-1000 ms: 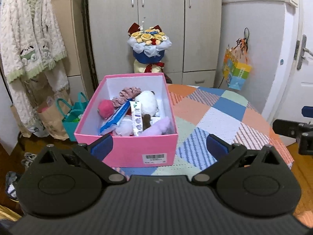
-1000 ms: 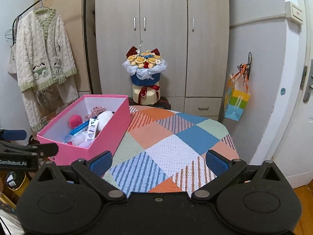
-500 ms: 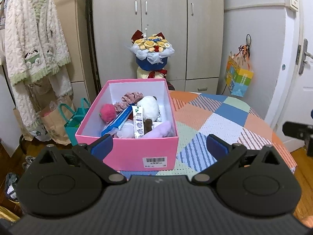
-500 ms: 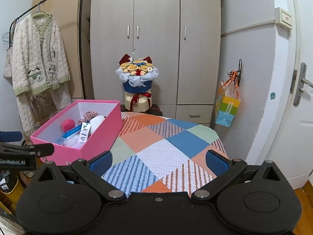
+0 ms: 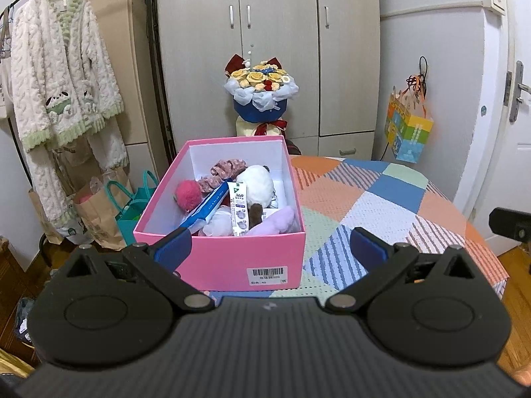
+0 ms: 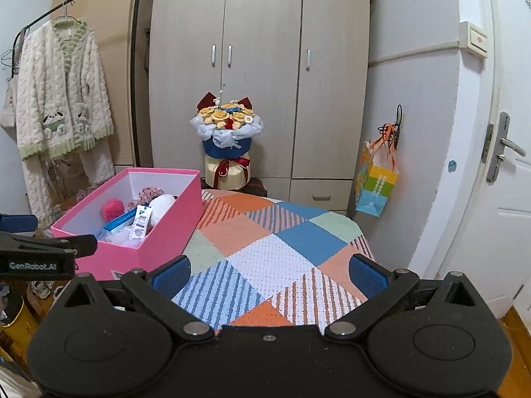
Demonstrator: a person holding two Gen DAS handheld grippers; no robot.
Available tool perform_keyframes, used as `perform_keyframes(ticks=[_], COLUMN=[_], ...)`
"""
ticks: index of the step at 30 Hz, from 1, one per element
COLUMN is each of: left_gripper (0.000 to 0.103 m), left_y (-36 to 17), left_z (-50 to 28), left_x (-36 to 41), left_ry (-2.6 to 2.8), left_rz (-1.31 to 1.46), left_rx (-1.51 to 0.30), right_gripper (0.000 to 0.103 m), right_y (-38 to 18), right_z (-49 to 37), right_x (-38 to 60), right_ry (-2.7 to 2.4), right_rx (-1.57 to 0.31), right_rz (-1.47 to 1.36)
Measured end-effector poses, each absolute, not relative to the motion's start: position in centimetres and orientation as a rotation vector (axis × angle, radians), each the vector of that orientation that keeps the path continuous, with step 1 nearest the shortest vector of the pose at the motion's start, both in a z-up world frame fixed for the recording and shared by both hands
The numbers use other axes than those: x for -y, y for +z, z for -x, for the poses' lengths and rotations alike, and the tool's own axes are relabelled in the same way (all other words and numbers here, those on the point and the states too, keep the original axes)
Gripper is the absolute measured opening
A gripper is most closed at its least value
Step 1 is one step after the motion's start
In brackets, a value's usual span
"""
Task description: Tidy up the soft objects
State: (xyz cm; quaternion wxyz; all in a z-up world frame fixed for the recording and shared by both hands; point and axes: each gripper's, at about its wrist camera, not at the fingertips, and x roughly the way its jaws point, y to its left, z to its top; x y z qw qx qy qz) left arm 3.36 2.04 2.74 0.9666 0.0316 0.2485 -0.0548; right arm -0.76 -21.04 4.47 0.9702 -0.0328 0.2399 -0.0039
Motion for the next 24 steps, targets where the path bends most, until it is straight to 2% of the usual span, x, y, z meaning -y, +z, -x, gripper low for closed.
perform_keyframes(ticks=[24], left_gripper=[0.103], left_y=[2.44], left_z=[-3.71], left_x=[-2.24], left_ry=[-0.087], left_rz=[-0.068], left_rx=[-0.523], right_gripper=[0.103], right_y=[3.88], right_z=[0.25], right_x=[21.01], right_ry=[-0.045], right_rx=[-0.512], right_rz=[0.049])
